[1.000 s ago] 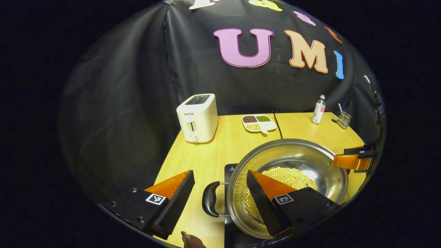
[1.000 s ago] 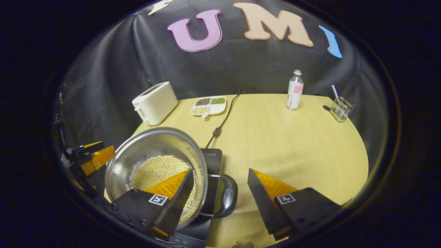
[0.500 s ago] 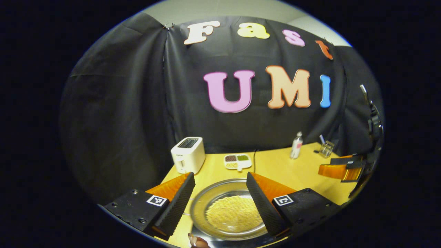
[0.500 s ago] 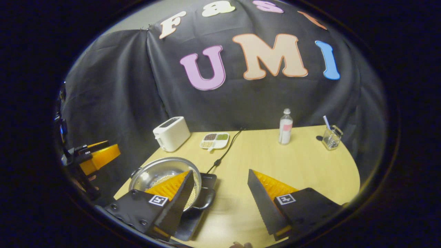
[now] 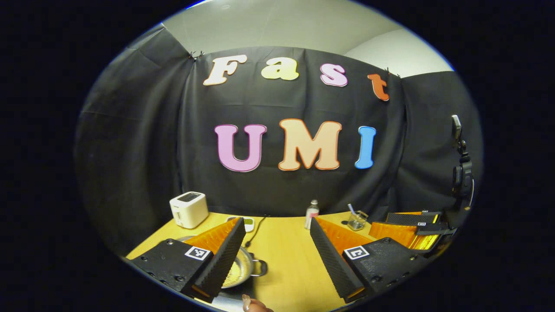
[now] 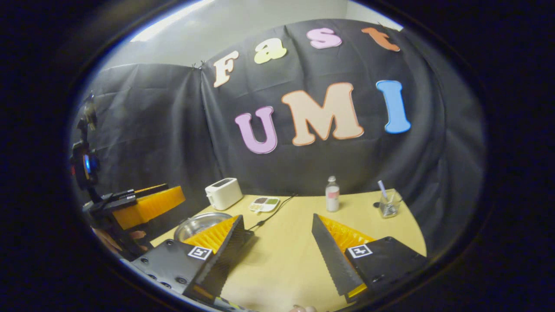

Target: First push the handle of the pot to place it horizontally, then grasp the pot with both hands and set it on the induction cooktop.

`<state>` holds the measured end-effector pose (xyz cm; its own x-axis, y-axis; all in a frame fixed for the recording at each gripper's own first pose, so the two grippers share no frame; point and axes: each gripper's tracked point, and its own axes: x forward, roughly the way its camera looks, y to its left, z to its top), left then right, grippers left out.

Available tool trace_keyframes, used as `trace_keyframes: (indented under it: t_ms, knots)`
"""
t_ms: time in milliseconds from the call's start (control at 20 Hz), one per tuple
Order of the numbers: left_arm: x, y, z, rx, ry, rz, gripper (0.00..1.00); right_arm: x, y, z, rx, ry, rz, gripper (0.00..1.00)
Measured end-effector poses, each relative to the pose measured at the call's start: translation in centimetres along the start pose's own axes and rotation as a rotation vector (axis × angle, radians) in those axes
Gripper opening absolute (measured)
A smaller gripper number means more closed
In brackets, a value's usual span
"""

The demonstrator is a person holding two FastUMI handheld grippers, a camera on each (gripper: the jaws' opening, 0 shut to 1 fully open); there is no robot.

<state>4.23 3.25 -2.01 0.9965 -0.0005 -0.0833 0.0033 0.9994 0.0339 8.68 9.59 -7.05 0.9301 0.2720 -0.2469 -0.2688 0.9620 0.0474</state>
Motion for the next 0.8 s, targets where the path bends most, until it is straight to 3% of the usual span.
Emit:
trace_keyframes:
  t_ms: [400,450,600,750,800]
  knots:
    - [-1.2,-5.2,-0.7,0.004,0.023,-0.049,0.96,-4.4,-4.0,-0.5,0.034,-0.005,-0.05,0.94]
    - [-1.3,-5.2,-0.7,0.002,0.027,-0.048,0.95,-4.6,-4.3,-0.4,0.036,-0.005,-0.057,0.97]
    - [-1.6,-5.1,-0.5,0.012,0.028,-0.052,0.95,-4.9,-4.0,0.0,0.049,-0.016,-0.067,0.94]
    - [-1.6,-4.7,-0.6,0.017,0.037,-0.057,0.95,-4.7,-3.9,0.0,0.053,-0.011,-0.083,0.97]
    - [-1.5,-4.4,-0.7,0.008,0.041,-0.053,0.96,-4.6,-3.8,0.1,0.051,-0.013,-0.088,0.94]
